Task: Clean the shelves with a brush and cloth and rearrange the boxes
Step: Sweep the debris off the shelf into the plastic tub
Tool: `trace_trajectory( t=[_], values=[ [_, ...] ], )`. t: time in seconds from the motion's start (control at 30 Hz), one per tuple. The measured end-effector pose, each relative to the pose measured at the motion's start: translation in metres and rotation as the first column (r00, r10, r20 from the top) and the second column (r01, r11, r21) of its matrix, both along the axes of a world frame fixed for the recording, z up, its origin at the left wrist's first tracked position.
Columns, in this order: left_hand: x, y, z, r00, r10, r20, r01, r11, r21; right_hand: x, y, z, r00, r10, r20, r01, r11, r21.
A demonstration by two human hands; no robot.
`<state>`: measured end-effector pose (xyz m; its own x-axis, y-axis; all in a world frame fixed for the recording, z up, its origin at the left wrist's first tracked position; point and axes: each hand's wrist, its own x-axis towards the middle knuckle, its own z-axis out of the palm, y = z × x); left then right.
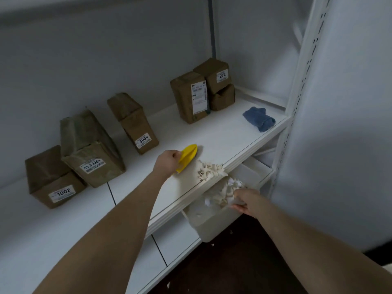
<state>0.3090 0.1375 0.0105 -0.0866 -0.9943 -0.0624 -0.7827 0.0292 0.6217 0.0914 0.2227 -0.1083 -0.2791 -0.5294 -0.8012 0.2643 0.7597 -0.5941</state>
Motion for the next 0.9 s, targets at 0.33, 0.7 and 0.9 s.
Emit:
trace_trajectory(
  t=[0.33, 0.7, 0.9],
  values=[
    [-0.051, 0.048, 0.002, 0.990, -0.128, -0.056, 0.135, 0.981, 0.141, 0.003, 0.009, 0.003, 0.998, 0.031, -0.053, -0.032, 0.999, -0.020],
    [-0.018, 0.029, 0.003, 0.993, 0.110, 0.043, -0.112, 0.991, 0.069, -0.004, 0.019, 0.005, 1.000, 0.013, -0.023, -0.015, 0.998, -0.064],
    [-0.065, 0.050, 0.002, 0.987, -0.163, -0.012, 0.163, 0.978, 0.128, -0.006, 0.010, -0.003, 0.999, 0.024, -0.040, -0.025, 0.999, -0.025]
  ],
)
